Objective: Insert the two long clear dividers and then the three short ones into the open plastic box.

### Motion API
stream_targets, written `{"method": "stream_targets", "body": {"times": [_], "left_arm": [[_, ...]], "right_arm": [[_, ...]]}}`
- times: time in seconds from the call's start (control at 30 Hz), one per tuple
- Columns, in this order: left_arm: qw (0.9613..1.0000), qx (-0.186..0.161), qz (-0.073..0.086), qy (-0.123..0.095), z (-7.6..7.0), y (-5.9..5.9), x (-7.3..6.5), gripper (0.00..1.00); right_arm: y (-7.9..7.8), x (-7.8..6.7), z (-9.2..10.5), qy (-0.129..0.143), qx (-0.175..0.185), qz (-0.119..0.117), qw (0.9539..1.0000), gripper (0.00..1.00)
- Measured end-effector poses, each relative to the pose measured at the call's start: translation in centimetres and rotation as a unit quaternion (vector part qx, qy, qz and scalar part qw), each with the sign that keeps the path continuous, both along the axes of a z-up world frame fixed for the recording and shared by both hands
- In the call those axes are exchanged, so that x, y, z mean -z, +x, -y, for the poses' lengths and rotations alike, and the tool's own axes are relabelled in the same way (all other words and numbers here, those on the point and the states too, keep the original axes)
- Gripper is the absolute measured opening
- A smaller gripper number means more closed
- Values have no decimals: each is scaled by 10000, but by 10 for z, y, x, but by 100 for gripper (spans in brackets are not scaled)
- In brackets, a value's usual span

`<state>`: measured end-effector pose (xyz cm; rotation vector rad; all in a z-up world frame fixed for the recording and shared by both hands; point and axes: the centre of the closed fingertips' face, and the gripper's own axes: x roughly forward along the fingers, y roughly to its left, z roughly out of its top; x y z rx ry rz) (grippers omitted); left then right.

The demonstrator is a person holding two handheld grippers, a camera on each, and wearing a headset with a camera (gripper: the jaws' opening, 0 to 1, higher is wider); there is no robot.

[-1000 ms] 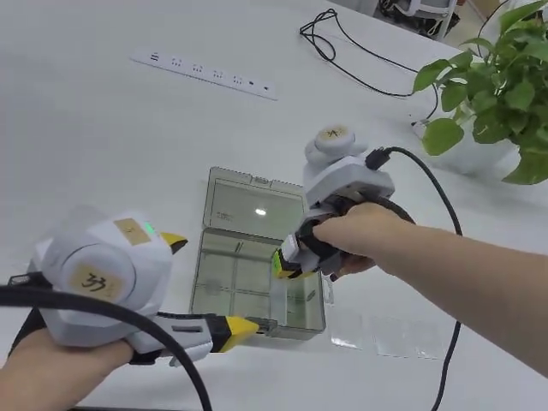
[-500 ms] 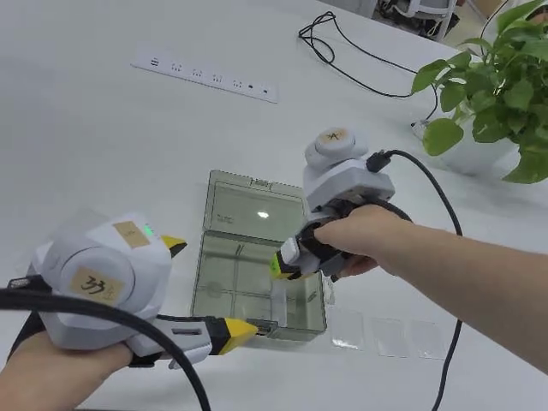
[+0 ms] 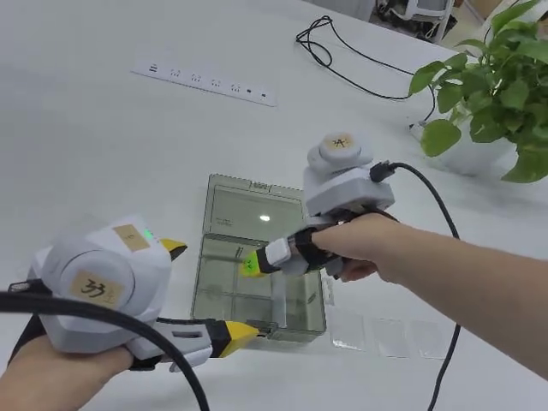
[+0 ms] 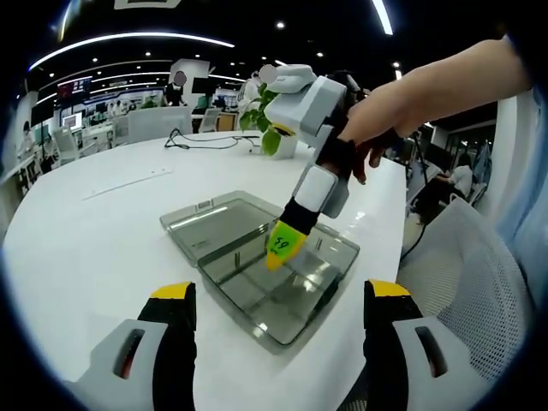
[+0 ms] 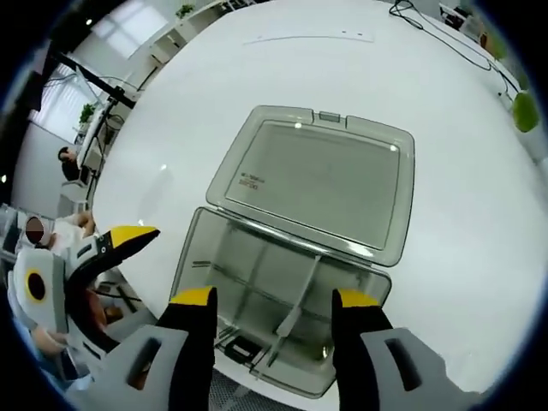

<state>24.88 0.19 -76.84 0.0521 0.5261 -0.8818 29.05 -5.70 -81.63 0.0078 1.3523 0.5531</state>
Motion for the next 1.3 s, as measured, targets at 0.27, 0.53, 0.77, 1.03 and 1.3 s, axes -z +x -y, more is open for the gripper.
{"method": "stream_targets", "body": {"times": [0.27,0.53,0.77,1.03,1.3], "left_arm": [[10000,-20,-22,1,-1,-1,0,81],[10000,-41,-33,26,-3,-3,-2,81],[9999,-131,-29,36,-9,-1,-6,81],[9997,-249,-88,-3,-13,-2,-7,81],[9991,-383,-150,-100,-16,-1,-11,80]], "right_arm": [[2,-3,-6,418,142,138,9989,75],[-1,-9,-14,744,191,196,9968,87],[-6,-15,-18,968,42,319,9948,93],[-12,-24,-17,1127,-237,573,9917,100],[-11,-35,-7,1127,-798,1267,9823,100]]}}
